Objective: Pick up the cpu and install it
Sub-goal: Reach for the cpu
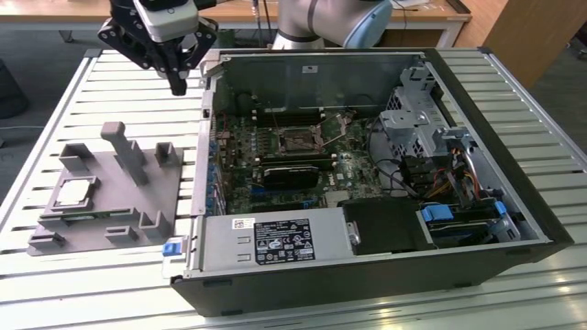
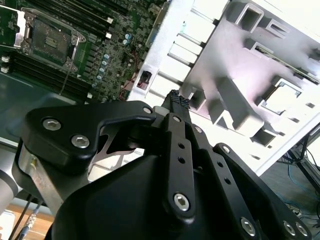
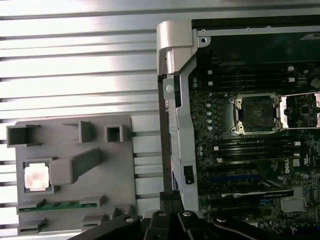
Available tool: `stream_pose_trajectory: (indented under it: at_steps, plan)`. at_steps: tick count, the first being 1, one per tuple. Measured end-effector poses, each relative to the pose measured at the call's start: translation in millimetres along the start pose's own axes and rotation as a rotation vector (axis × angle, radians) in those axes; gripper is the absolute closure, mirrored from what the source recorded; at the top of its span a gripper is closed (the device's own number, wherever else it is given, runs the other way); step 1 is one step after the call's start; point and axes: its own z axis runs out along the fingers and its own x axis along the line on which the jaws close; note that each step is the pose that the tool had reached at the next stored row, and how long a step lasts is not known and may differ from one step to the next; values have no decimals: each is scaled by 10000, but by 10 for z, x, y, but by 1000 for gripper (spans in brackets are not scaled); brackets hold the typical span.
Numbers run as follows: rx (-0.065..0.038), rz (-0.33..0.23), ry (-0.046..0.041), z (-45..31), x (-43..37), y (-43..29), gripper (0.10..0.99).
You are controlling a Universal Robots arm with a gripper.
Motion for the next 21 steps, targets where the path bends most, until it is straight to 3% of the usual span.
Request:
stream_pose_trajectory:
  at_steps: [16,21]
  plan:
    - [1,0,0,0,106,-8,980]
    - [0,0,0,1,176,-13,980]
